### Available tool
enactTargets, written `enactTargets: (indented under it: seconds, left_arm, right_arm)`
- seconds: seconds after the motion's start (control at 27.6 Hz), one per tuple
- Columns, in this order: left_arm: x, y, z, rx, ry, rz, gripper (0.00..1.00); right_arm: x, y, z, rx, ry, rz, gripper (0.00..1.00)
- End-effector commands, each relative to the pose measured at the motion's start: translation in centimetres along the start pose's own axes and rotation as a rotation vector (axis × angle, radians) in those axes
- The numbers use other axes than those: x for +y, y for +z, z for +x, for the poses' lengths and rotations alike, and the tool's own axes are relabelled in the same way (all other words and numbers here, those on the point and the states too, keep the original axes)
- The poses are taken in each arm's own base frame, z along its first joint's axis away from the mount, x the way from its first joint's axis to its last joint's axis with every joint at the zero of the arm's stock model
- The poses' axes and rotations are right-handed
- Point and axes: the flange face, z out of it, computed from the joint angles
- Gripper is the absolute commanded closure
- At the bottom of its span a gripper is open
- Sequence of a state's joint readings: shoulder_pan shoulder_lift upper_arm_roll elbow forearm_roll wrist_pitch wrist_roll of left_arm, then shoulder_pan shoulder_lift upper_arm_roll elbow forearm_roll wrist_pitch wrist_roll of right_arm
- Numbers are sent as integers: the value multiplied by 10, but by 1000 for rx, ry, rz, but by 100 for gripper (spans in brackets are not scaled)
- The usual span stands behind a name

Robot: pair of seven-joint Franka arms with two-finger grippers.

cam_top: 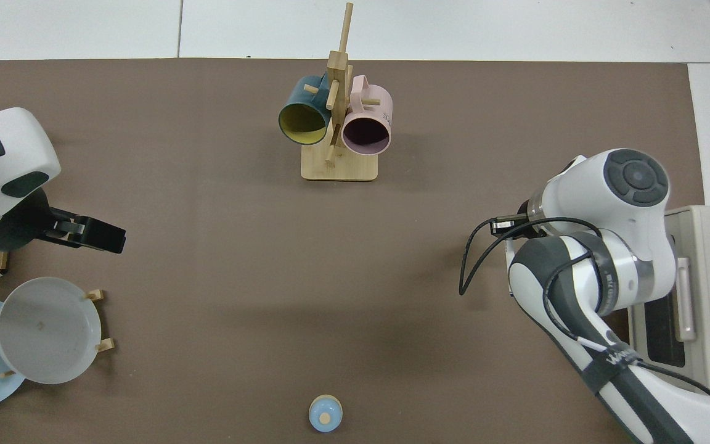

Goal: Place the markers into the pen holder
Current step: 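Carry the white marker with the right gripper toward the table middle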

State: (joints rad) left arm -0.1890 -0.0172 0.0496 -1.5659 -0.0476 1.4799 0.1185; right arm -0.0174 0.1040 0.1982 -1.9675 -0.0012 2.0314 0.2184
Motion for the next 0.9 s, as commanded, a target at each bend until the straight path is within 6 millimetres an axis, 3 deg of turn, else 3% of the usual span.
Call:
enactTargets:
  seconds: [0.0,0.18,0.29,0.4,0.47,0.72,0.87]
  left_arm:
    - [2,0,-7,16,-2,-18,0]
    - [2,0,-8,14,4,-17,0]
    - [2,0,-8,14,7,-18,0]
    - [2,1,-9,8,10,-19,0]
    - [2,1,-9,8,16,-19,0]
    - [-2,0,-9,15,228,-18,0]
    - [-7,1,-8,22,442,-15,4]
  right_arm:
    - [-14,-61,-10,-10,50,9,100]
    - [-15,-111,-20,15,159,10,100]
    - [-21,-123,-28,-43,265,76,100]
    - [-30,-155,-36,-46,344,138,100]
    - [-40,-165,-40,-45,432,147,100]
    - [-118,-176,-57,-12,836,200,100]
    - [-156,-179,-73,-16,917,219,100]
